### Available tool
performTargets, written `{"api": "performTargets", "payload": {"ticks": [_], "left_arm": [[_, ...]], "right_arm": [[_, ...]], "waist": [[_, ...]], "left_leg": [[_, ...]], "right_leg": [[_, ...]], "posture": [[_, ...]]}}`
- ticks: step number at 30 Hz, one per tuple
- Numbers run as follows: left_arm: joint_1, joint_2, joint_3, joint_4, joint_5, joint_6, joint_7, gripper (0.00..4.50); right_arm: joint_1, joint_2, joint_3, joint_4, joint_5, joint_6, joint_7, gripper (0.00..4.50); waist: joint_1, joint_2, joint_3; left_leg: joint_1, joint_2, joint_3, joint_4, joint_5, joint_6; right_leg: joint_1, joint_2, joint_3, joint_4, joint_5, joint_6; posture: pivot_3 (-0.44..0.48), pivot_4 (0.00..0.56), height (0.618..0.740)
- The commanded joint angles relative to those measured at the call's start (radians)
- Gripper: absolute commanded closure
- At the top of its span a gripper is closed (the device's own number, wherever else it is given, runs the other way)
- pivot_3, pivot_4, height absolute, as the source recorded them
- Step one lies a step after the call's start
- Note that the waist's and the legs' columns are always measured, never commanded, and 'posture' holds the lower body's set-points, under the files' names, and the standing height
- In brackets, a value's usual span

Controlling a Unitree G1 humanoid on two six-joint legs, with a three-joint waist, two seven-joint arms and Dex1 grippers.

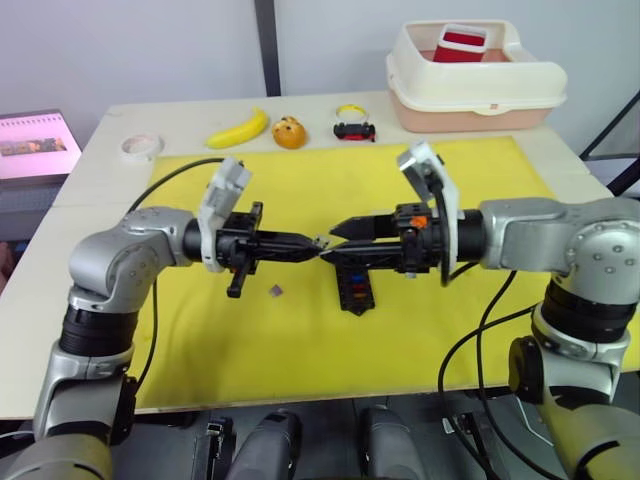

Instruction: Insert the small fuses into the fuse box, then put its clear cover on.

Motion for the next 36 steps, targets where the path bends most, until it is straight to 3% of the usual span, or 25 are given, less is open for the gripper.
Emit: {"api": "performTargets", "payload": {"ticks": [1, 2, 22, 25, 27, 36], "left_arm": [[-0.012, 0.009, 0.002, -0.026, -0.016, -0.017, 0.001, 4.50], [-0.012, 0.010, 0.001, -0.026, -0.015, -0.018, 0.002, 4.50], [-0.013, 0.015, -0.004, -0.025, -0.024, -0.021, 0.022, 4.50], [-0.013, 0.014, -0.006, -0.025, -0.022, -0.023, 0.023, 4.50], [-0.012, 0.014, -0.006, -0.026, -0.023, -0.022, 0.024, 4.50], [-0.006, 0.024, -0.012, -0.030, -0.019, -0.024, 0.022, 4.50]], "right_arm": [[-0.026, -0.011, -0.008, 0.000, 0.047, -0.026, -0.013, 2.07], [-0.026, -0.015, -0.006, 0.001, 0.052, -0.030, -0.019, 2.53], [-0.018, -0.093, 0.061, 0.018, 0.144, -0.111, -0.063, 2.53], [-0.019, -0.103, 0.070, 0.018, 0.149, -0.121, -0.063, 3.37], [-0.018, -0.109, 0.077, 0.017, 0.154, -0.130, -0.064, 4.34], [-0.017, -0.129, 0.096, 0.017, 0.173, -0.155, -0.073, 4.44]], "waist": [[0.000, 0.000, 0.000], [0.000, 0.000, 0.000], [0.000, 0.000, 0.000], [0.000, 0.000, 0.000], [0.001, 0.000, 0.000], [0.001, 0.000, 0.000]], "left_leg": [[0.000, 0.000, 0.000, 0.000, 0.000, 0.000], [0.000, 0.000, 0.000, 0.000, 0.000, 0.000], [0.000, 0.000, 0.000, 0.000, 0.000, 0.000], [0.000, 0.000, 0.000, 0.000, 0.000, 0.000], [0.000, 0.000, 0.000, 0.000, 0.000, 0.000], [0.000, 0.000, 0.000, 0.000, 0.000, 0.000]], "right_leg": [[0.000, 0.000, 0.000, 0.000, 0.000, 0.000], [0.000, 0.000, 0.000, 0.000, 0.000, 0.000], [0.000, 0.000, 0.000, 0.000, 0.000, 0.000], [0.000, 0.000, 0.000, 0.000, 0.000, 0.000], [0.000, 0.000, 0.000, 0.000, 0.000, 0.000], [0.000, 0.000, 0.000, 0.000, 0.000, 0.000]], "posture": [[0.000, 0.150, 0.740], [0.000, 0.150, 0.740], [0.000, 0.150, 0.740], [0.000, 0.150, 0.740], [0.000, 0.150, 0.740], [0.000, 0.150, 0.740]]}}
